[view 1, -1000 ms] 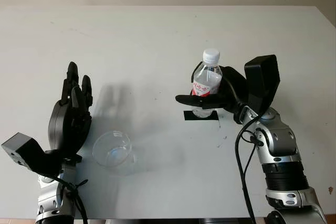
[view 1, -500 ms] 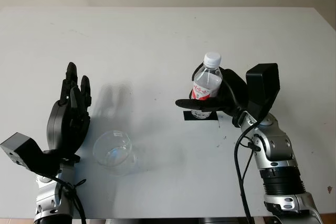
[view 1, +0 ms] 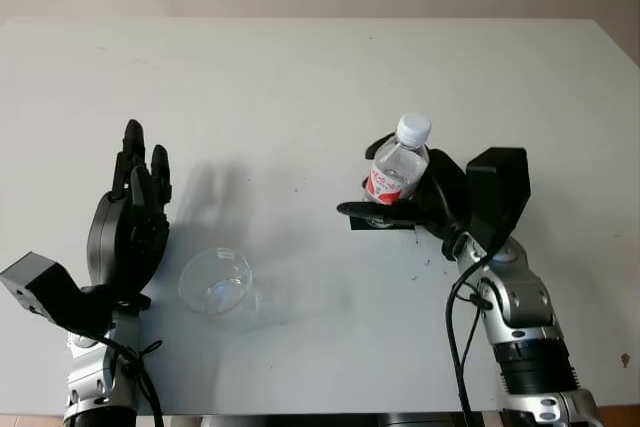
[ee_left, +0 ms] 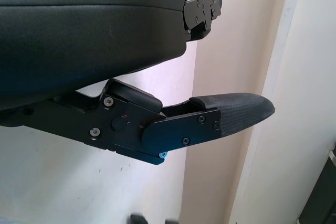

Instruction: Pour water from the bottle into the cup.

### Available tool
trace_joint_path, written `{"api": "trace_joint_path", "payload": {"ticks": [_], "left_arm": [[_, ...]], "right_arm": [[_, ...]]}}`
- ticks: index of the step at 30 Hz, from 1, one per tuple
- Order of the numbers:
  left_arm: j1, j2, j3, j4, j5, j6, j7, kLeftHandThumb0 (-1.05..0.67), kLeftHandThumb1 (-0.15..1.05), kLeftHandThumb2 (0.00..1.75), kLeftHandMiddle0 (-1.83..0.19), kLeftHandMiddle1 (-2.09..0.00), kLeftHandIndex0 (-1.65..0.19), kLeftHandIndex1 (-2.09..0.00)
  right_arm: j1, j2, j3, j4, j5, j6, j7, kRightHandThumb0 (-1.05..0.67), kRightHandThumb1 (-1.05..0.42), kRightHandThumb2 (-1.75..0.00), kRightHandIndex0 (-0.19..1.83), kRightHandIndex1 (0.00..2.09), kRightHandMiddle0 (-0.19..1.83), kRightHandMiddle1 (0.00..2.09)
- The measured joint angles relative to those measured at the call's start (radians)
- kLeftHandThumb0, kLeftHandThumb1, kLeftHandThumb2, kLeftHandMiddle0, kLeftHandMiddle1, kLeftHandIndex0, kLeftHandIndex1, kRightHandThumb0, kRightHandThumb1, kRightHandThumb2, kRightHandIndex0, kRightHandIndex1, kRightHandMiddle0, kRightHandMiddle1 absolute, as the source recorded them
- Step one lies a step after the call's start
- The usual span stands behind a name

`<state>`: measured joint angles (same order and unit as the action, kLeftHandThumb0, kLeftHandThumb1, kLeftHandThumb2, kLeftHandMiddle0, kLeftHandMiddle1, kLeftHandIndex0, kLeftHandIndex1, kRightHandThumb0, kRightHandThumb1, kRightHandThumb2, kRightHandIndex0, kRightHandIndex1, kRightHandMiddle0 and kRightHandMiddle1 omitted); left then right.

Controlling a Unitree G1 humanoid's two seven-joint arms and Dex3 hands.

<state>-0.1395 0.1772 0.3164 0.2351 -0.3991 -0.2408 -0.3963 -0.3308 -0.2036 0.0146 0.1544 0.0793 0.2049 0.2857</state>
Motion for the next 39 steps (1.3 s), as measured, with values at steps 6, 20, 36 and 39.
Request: {"api": "trace_joint_path", "payload": {"ticks": [6, 20, 36, 39], "left_arm": [[-0.004, 0.002, 0.002, 0.014, 0.0, -0.003, 0.0, -0.81, 1.05, 0.62, 0.19, -0.02, 0.19, 0.0], [-0.01, -0.002, -0.002, 0.023, 0.002, -0.014, 0.006, -0.8, 1.05, 0.63, 0.19, -0.03, 0.19, 0.0], [-0.01, -0.003, -0.006, 0.026, 0.001, -0.02, 0.0, -0.8, 1.05, 0.64, 0.19, -0.01, 0.19, 0.0], [-0.004, -0.003, -0.007, 0.016, 0.002, -0.02, 0.0, -0.8, 1.05, 0.64, 0.19, -0.01, 0.19, 0.0]], "right_arm": [[0.044, -0.013, 0.015, 0.037, -0.034, -0.145, 0.029, -0.71, -0.92, -0.05, -0.17, 0.1, -0.18, 0.24], [0.053, -0.036, 0.014, 0.165, -0.061, -0.368, 0.074, -0.91, -0.92, -0.06, -0.19, 0.0, -0.19, 0.0], [0.062, 0.013, -0.022, 0.218, -0.076, -0.467, -0.081, -0.94, -0.97, -0.06, -0.19, 0.0, -0.19, 0.0], [0.065, 0.016, -0.022, 0.215, -0.072, -0.467, -0.084, -0.94, -0.97, -0.06, -0.19, 0.0, -0.19, 0.0]]}}
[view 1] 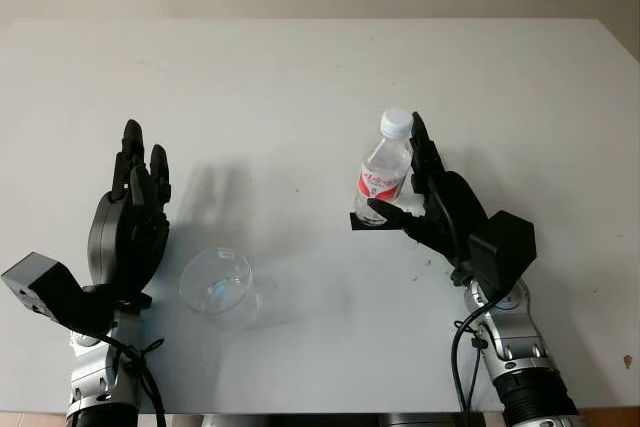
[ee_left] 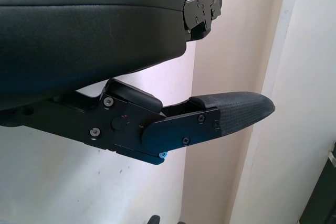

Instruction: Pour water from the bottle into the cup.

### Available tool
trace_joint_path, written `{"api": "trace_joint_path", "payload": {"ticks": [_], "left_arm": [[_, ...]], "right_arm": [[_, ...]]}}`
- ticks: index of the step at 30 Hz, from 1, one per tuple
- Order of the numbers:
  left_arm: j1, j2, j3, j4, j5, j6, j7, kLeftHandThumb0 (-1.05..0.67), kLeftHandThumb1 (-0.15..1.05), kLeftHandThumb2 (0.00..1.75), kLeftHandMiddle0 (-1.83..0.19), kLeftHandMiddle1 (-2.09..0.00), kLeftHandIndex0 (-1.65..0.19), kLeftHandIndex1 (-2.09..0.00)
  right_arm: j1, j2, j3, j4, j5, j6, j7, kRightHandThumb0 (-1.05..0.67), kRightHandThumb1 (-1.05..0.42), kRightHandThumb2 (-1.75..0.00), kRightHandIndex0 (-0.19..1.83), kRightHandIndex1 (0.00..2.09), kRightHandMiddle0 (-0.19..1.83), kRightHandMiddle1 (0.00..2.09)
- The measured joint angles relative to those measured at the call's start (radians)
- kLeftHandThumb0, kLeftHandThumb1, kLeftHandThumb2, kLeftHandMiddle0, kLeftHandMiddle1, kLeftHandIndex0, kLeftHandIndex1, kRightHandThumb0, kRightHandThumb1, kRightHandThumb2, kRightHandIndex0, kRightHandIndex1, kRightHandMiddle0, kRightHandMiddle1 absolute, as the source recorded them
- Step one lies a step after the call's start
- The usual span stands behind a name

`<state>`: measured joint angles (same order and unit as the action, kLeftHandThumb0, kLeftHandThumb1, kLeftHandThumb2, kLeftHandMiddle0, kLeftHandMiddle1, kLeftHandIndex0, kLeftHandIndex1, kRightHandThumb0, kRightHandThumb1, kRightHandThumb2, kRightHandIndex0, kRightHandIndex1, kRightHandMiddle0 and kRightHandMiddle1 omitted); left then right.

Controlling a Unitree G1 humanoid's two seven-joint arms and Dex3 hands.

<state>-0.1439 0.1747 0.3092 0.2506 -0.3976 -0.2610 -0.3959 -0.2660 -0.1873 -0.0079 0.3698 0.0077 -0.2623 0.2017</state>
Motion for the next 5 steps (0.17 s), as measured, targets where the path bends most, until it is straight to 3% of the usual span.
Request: {"api": "trace_joint_path", "payload": {"ticks": [5], "left_arm": [[0.024, -0.002, -0.005, -0.029, 0.0, 0.005, 0.007, -0.8, 1.05, 0.64, 0.19, -0.03, 0.19, 0.0]], "right_arm": [[0.015, 0.002, 0.0, -0.022, 0.001, 0.001, -0.005, -0.95, -0.97, -0.06, -0.19, 0.0, -0.19, 0.0]]}}
